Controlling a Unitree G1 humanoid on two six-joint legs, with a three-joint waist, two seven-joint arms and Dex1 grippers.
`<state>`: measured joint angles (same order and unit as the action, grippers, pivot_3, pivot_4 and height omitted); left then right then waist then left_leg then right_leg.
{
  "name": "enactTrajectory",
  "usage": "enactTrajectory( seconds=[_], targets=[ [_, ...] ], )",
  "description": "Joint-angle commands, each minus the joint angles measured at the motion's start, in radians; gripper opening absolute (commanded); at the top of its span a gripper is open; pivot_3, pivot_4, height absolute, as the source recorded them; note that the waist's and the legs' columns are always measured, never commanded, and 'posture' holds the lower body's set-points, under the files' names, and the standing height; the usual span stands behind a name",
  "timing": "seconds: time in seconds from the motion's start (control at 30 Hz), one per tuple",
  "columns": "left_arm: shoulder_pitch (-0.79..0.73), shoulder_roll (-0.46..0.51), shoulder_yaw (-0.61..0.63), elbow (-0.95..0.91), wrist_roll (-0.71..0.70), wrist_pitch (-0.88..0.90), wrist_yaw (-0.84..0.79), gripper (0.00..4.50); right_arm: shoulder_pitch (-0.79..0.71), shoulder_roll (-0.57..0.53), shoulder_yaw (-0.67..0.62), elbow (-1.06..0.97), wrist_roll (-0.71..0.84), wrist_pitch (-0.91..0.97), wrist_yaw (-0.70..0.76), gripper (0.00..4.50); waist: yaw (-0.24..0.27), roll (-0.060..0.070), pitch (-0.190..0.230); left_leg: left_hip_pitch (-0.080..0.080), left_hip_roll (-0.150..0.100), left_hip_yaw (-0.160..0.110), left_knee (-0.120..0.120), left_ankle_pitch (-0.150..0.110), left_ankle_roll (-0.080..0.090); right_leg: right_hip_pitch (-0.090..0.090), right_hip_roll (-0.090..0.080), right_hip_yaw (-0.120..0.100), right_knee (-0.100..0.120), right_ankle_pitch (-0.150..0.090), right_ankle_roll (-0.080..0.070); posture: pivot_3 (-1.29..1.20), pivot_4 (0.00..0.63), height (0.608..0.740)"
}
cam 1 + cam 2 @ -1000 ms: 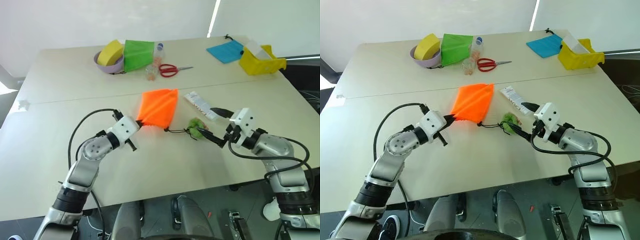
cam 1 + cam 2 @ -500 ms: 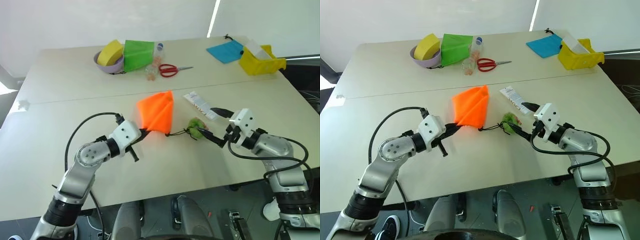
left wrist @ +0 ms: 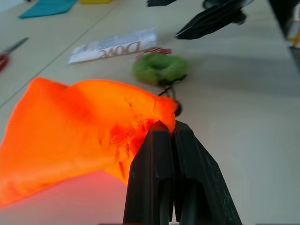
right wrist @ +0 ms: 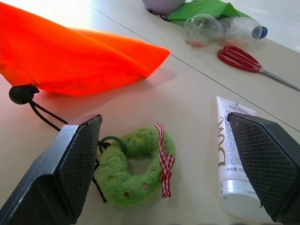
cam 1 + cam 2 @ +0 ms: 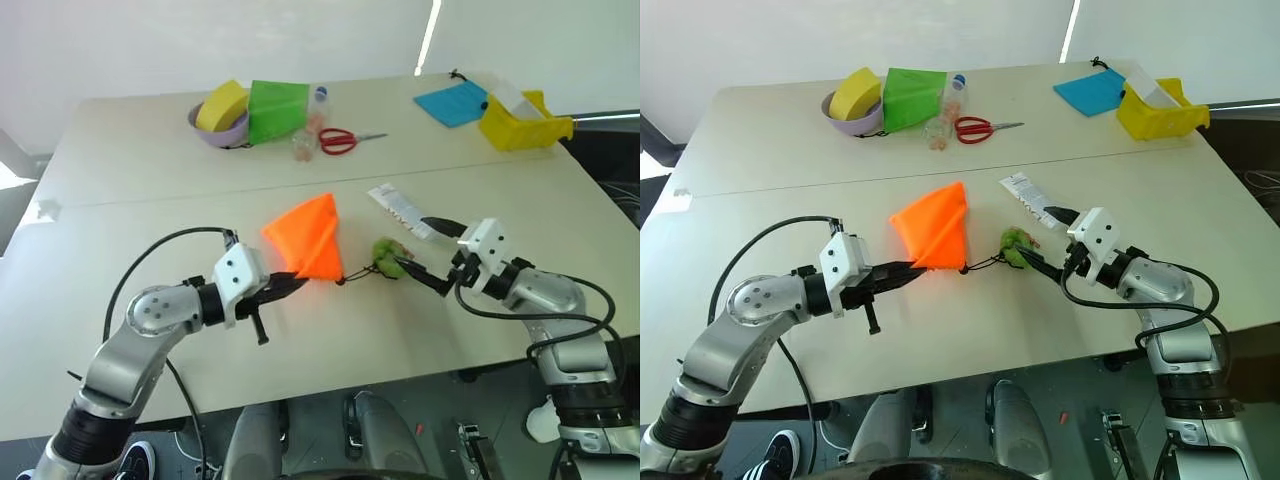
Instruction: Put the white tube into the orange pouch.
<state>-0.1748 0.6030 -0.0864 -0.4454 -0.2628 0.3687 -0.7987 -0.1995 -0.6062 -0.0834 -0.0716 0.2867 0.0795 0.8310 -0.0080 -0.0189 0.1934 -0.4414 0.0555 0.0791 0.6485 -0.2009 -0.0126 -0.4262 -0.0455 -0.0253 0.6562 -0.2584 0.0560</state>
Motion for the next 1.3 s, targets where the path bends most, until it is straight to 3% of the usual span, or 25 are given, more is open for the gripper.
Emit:
enactTrajectory(
  seconds=[0.03,0.13,0.3,0.77,1.0,1.23,1.3],
  targets=[
    [-0.018,-0.021,-0.01,0.048,0.069,-0.098,0.045,0.03,-0.004,0.005,-0.007,-0.013,-0.001,-0.02,-0.005,4.5,-0.001,0.0,0.0,0.0,0.0,0.0,0.0,0.0,0.0,0.0,0.0,0.0,0.0,0.0,0.0,0.0,0.15,0.74],
    [0.012,-0.092,-0.003,0.042,-0.003,-0.063,0.062,0.03,-0.008,0.004,-0.007,-0.007,-0.019,-0.018,-0.022,4.5,-0.002,0.0,0.0,0.0,0.0,0.0,0.0,0.0,0.0,0.0,-0.001,0.001,0.0,0.0,0.0,0.0,0.15,0.74],
    [0.042,-0.119,-0.035,0.056,0.025,-0.099,0.064,0.03,-0.045,0.003,-0.024,0.013,-0.031,0.041,-0.081,4.5,-0.003,0.0,0.0,0.0,0.0,0.0,0.0,0.0,0.0,0.0,0.0,0.001,0.0,0.0,0.0,0.0,0.15,0.74],
    [0.029,-0.124,-0.038,0.113,0.036,-0.15,0.066,0.03,-0.305,-0.037,0.015,0.067,-0.093,0.583,-0.238,4.5,-0.003,0.0,0.0,0.0,0.001,0.0,0.0,0.0,0.001,-0.001,-0.001,0.001,0.0,0.002,-0.001,0.0,0.15,0.74],
    [0.023,-0.13,-0.048,0.135,0.06,-0.177,0.071,0.03,-0.403,-0.018,0.077,0.217,-0.113,0.635,-0.217,4.5,-0.003,0.0,0.0,-0.001,0.001,0.001,0.0,0.0,0.001,-0.001,0.0,0.001,-0.001,0.002,-0.001,0.0,0.15,0.74],
    [0.032,-0.127,-0.046,0.132,0.066,-0.184,0.076,0.03,-0.411,-0.015,0.102,0.287,-0.147,0.612,-0.227,4.5,-0.004,0.0,0.0,-0.001,0.001,0.001,0.0,0.0,0.001,-0.001,0.0,0.001,-0.001,0.002,-0.001,0.0,0.15,0.74],
    [0.034,-0.127,-0.047,0.129,0.067,-0.184,0.079,0.0,-0.409,-0.005,0.085,0.293,-0.126,0.639,-0.22,3.96,-0.004,0.0,0.0,-0.001,0.001,0.001,0.0,0.0,0.001,-0.001,0.0,0.001,-0.001,0.002,-0.001,0.0,0.15,0.74]
  ],
)
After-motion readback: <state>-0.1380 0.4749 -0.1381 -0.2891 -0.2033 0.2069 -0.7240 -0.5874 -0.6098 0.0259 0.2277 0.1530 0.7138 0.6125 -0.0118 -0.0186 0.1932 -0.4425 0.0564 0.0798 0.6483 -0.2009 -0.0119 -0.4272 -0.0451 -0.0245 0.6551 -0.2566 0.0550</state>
